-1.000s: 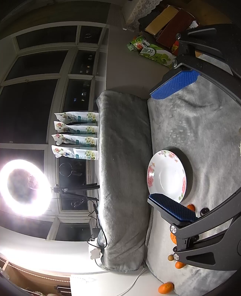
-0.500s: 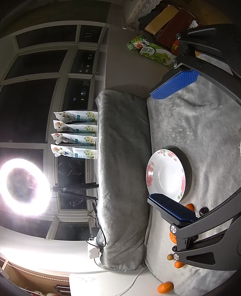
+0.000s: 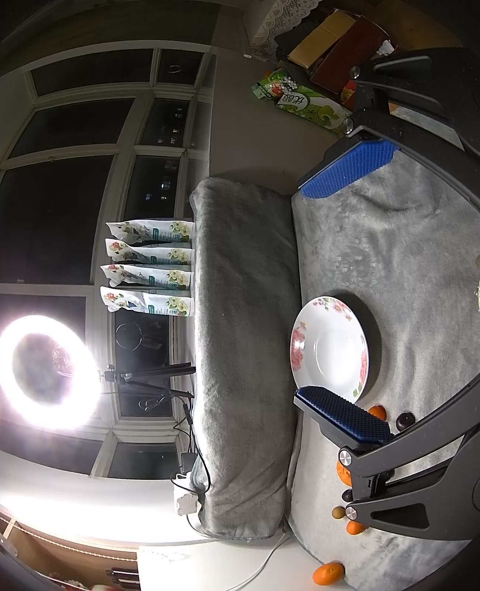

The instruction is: Organize fruits

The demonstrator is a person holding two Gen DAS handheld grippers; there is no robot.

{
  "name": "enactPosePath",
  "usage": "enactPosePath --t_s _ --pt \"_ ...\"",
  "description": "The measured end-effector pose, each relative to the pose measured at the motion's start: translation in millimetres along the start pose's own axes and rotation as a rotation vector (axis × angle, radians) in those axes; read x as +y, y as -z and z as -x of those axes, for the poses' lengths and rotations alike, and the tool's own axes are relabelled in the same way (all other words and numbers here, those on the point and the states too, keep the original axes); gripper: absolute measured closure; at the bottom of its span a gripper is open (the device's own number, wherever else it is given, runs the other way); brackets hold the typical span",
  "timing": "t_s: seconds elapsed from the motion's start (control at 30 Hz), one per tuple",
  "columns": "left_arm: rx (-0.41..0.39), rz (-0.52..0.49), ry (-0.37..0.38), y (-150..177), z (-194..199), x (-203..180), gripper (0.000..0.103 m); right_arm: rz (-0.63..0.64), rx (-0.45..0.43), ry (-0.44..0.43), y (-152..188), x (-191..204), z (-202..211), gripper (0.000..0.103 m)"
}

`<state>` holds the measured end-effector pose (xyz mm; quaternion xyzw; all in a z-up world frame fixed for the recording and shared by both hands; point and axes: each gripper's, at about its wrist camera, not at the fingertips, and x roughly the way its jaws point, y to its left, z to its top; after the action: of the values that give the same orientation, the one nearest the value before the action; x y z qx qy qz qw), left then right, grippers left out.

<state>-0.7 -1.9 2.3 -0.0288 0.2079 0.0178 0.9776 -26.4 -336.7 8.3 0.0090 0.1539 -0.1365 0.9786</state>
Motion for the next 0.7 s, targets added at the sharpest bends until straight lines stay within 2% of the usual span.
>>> enactPosePath --t_s 0.7 --pt "0.006 0.001 0.005 -1.5 -5.2 0.9 0.0 0.003 0.009 -0.006 7.7 4.8 -4.8 0.0"
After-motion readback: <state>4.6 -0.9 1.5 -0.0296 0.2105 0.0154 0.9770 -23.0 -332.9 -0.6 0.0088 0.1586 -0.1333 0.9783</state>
